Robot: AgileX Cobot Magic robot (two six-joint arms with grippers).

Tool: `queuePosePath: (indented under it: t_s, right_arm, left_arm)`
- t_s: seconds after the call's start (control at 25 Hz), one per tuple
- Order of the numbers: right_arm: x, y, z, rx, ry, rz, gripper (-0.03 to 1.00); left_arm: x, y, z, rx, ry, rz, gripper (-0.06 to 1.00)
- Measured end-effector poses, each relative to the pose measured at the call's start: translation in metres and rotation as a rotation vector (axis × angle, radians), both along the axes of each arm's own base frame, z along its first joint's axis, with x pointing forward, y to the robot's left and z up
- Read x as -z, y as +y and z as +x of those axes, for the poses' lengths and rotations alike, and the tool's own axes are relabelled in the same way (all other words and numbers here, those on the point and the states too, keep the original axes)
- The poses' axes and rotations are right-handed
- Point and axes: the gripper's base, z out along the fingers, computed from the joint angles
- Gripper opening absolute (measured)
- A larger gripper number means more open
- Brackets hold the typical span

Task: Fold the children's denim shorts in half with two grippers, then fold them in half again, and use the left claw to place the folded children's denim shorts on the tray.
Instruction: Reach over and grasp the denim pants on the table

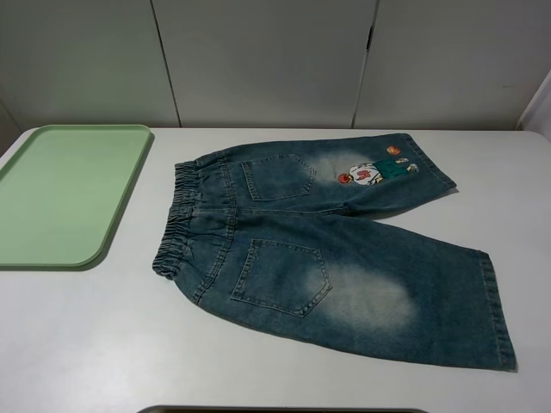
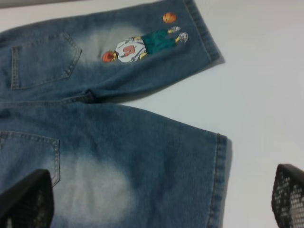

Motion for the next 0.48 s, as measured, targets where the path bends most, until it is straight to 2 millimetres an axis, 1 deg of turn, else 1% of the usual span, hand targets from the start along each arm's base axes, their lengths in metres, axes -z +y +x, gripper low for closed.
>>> queuePosePath:
  t_s: [0.04, 0.12, 0.16, 0.32, 0.36, 0.4, 0.48]
  right_arm:
    - [-0.004, -0.001, 0.011, -0.004, 0.024, 0.001, 0.69]
    - [-0.009, -0.001, 0.023, -0.014, 0.034, -0.004, 0.69]
    - [-0.011, -0.001, 0.031, -0.026, 0.041, -0.007, 0.69]
    - [-0.013, 0.001, 0.050, -0.076, 0.088, -0.022, 0.69]
    - [-0.013, 0.002, 0.054, -0.085, 0.096, -0.023, 0.69]
    - [-0.012, 0.003, 0.059, -0.104, 0.111, -0.030, 0.69]
    - [-0.009, 0.006, 0.068, -0.139, 0.137, -0.041, 0.69]
  left_arm:
    - [-0.006, -0.001, 0.008, 0.004, 0.027, 0.008, 0.88]
    - [-0.015, -0.002, 0.029, 0.019, 0.098, 0.034, 0.88]
    - [-0.015, -0.002, 0.029, 0.019, 0.098, 0.034, 0.88]
    - [-0.034, -0.007, 0.070, 0.063, 0.197, 0.069, 0.88]
    - [-0.040, -0.010, 0.079, 0.090, 0.204, 0.073, 0.88]
    - [-0.053, -0.020, 0.094, 0.162, 0.201, 0.081, 0.88]
    - [-0.064, -0.033, 0.107, 0.253, 0.198, 0.115, 0.88]
